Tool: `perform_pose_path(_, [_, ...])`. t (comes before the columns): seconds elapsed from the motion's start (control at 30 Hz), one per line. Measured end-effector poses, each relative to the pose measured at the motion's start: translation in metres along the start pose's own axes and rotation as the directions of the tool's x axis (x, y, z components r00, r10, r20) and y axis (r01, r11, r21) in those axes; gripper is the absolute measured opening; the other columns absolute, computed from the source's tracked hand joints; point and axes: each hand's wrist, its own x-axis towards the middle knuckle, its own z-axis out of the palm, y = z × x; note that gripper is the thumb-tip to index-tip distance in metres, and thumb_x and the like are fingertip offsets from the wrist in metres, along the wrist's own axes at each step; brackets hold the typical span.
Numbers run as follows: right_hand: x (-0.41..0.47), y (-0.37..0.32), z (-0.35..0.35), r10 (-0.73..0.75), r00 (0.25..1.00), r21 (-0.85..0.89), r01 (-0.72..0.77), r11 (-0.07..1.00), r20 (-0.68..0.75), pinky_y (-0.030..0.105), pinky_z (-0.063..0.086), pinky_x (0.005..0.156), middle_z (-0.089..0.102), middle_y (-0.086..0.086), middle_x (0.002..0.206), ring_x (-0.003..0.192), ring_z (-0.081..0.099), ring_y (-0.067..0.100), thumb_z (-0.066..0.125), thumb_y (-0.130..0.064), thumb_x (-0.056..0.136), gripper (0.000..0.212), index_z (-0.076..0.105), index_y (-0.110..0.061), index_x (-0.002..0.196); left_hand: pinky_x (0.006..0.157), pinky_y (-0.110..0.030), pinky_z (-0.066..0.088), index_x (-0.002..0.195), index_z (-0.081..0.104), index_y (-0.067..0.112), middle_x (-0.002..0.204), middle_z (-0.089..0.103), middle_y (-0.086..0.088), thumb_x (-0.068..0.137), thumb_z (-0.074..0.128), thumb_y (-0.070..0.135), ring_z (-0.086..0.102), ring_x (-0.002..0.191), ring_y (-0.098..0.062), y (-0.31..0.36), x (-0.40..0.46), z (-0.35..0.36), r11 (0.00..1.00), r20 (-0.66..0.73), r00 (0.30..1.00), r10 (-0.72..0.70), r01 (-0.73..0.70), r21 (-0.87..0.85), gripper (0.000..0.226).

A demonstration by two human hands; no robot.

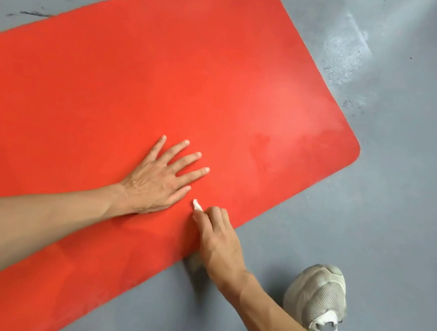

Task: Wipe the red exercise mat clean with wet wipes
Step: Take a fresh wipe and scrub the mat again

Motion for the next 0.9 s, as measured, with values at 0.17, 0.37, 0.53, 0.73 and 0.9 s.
perform_pose_path(0.17, [0.016, 0.09, -0.036, 0.226, 0.957, -0.073, -0.243, 0.967, -0.184, 0.048, 0.048, 0.077, 0.048, 0.01, 0.093, 0.086, 0.05, 0.031, 0.058, -0.002, 0.098, 0.025, 0.066, -0.004, 0.122, 0.116, -0.076, 0.022, 0.157, 0.045, 0.031, 0.159, 0.047, -0.009, 0.103, 0.041, 0.046, 0.035, 0.15, -0.043, 0.01, 0.02, -0.003, 0.999, -0.005, 1.0, -0.019, 0.019, -0.032, 0.056])
perform_pose_path(0.37, [0.007, 0.044, -0.023, 0.241, 0.955, -0.072, -0.257, 0.964, -0.172, 0.041, 0.047, 0.074, 0.045, 0.008, 0.095, 0.087, 0.047, 0.028, 0.061, 0.001, 0.097, 0.027, 0.061, 0.001, 0.123, 0.116, -0.076, 0.021, 0.158, 0.043, 0.032, 0.161, 0.044, -0.007, 0.103, 0.041, 0.046, 0.033, 0.151, -0.042, 0.029, 0.042, 0.001, 0.998, -0.02, 0.999, 0.026, -0.027, -0.063, 0.057])
perform_pose_path(0.53, [0.03, 0.107, -0.051, 0.138, 0.982, -0.158, -0.158, 0.975, -0.127, 0.035, 0.04, 0.075, 0.05, 0.009, 0.092, 0.087, 0.049, 0.03, 0.053, -0.005, 0.1, 0.027, 0.068, -0.006, 0.122, 0.116, -0.076, 0.02, 0.157, 0.044, 0.033, 0.16, 0.046, -0.006, 0.103, 0.038, 0.048, 0.033, 0.151, -0.042, 0.038, 0.063, 0.004, 0.998, -0.015, 1.0, 0.005, -0.006, -0.07, 0.057])
perform_pose_path(0.73, [0.105, 0.199, -0.105, 0.807, 0.454, 0.152, -0.829, 0.538, -0.377, 0.039, 0.043, 0.086, 0.054, 0.019, 0.114, 0.103, 0.057, 0.039, 0.052, -0.008, 0.099, 0.018, 0.068, -0.002, 0.107, 0.115, -0.076, 0.024, 0.157, 0.044, 0.034, 0.159, 0.047, -0.007, 0.103, 0.034, 0.049, 0.034, 0.15, -0.042, 0.031, 0.094, -0.001, 0.997, -0.016, 0.999, -0.03, 0.029, -0.075, 0.057])
perform_pose_path(0.9, [0.078, 0.126, -0.06, 0.509, 0.79, -0.017, -0.547, 0.837, -0.341, 0.039, 0.043, 0.081, 0.052, 0.011, 0.098, 0.091, 0.053, 0.032, 0.049, -0.003, 0.103, 0.016, 0.064, -0.002, 0.106, 0.116, -0.077, 0.02, 0.158, 0.043, 0.036, 0.161, 0.045, -0.006, 0.102, 0.034, 0.05, 0.031, 0.152, -0.042, 0.035, 0.109, 0.002, 0.996, 0.002, 0.999, -0.051, 0.051, -0.078, 0.058])
